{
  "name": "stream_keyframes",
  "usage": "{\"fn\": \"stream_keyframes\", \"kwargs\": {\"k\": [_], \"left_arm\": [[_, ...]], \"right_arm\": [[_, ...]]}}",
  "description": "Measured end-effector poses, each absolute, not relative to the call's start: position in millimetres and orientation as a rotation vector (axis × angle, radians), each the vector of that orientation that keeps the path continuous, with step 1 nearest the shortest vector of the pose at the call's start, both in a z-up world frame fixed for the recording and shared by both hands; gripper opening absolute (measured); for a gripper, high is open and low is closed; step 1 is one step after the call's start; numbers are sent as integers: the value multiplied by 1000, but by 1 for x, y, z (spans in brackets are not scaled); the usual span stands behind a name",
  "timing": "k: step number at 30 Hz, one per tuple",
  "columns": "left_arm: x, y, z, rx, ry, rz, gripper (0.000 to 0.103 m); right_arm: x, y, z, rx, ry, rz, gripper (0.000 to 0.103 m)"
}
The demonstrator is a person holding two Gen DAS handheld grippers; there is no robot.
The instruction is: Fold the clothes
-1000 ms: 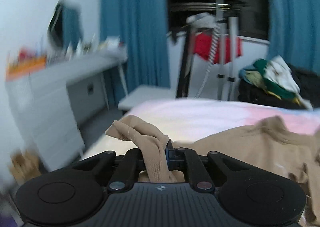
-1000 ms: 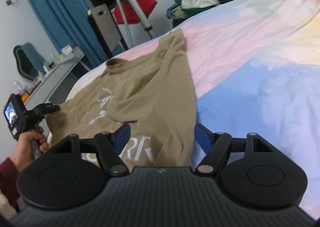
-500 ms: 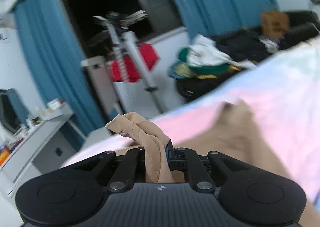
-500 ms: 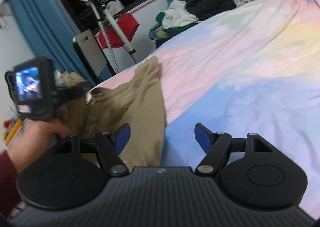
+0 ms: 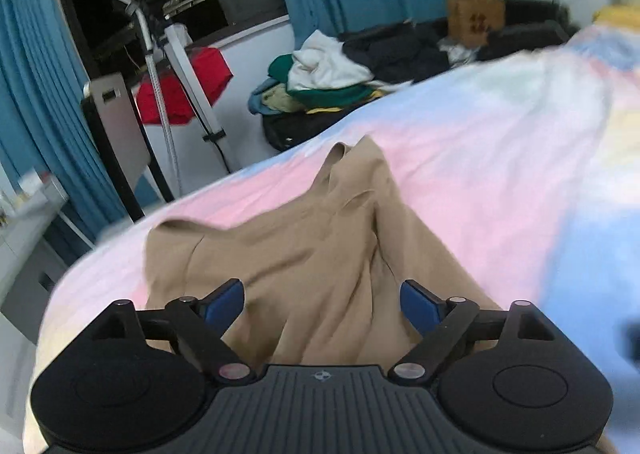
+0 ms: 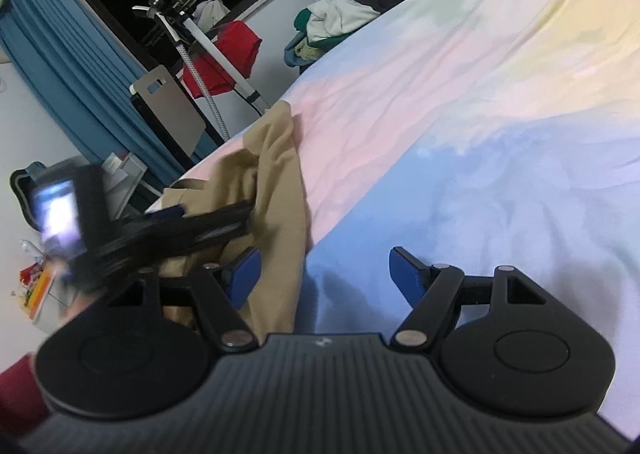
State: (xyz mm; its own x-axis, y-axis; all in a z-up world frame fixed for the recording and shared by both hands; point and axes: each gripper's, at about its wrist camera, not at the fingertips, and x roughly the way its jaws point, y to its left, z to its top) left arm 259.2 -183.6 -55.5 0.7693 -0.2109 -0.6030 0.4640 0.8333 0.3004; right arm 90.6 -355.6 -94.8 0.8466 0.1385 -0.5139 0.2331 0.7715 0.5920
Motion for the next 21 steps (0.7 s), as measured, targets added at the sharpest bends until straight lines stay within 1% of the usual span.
{"fn": "stream_keyframes", "kwargs": {"k": [3,6,10,12,15,18,21], "left_arm": [[206,-131,-25,357,639,-408,88],[146,-78,-8,276,723,-379,88],[77,-10,-4,185,797,-323,88],[55,17,-7,147,820,-305,88],[24,43,-16,143,828,-327,85],[-1,49,-21,184,823,-394,84],[-14,46,-20,242,780,-456,83]], "right_arm": [[87,-352,-90,682,557,-43,73],[81,-346,-85,659,550,-33,73],[70,-334,-73,600,538,-22,73],[63,-325,-66,555,531,-21,73],[49,-311,-56,483,529,-12,73],[25,-297,-45,437,523,14,73],[-9,-288,-43,434,543,36,73]]}}
